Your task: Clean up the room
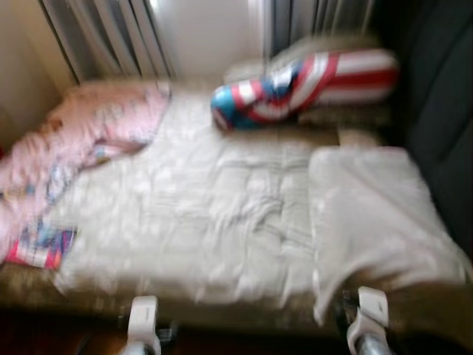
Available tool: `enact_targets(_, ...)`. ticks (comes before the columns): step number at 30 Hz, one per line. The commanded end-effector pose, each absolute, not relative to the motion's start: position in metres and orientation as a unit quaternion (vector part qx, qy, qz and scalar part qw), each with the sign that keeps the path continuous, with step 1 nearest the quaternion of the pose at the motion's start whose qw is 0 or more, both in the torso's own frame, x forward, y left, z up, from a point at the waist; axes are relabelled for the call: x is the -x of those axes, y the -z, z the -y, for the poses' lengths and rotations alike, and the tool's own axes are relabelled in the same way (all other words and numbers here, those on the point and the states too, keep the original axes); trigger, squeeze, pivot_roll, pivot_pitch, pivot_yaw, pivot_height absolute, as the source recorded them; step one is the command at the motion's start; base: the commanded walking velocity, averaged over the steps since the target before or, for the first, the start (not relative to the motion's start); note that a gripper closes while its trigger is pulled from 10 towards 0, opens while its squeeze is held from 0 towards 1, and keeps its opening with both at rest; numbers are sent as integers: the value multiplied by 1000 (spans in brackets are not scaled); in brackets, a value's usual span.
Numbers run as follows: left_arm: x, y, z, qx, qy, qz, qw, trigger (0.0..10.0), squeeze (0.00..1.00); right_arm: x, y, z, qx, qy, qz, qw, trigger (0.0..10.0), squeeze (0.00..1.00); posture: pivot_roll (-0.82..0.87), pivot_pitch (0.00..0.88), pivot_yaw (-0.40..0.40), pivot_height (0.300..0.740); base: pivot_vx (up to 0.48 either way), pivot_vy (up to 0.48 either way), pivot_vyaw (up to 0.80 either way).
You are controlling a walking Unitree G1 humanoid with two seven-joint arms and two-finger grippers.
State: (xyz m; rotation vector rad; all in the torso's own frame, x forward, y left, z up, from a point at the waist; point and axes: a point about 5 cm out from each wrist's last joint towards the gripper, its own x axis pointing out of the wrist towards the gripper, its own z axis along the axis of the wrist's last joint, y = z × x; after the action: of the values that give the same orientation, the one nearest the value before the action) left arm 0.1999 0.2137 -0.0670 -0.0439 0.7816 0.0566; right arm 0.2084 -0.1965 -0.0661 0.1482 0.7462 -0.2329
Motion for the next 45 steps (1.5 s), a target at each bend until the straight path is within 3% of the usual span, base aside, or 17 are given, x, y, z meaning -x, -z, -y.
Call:
enact_targets(1,-197,69,-213,24,-30,-388,921,10000,0,-206,67,201,-71,121,-367,920,10000,0,-61,36,58,740,0,292,0)
enact_targets(23,-202,67,-211,25,-27,-379,925,10000,0,-202,69,202,-66,117,-375,917,10000,0,-64,0,62,740,0,298,0)
enact_targets(45,-202,66,-214,26,-36,-377,925,10000,0,-200,71,200,-66,109,-382,915,10000,0,-54,23,52,740,0,335,0)
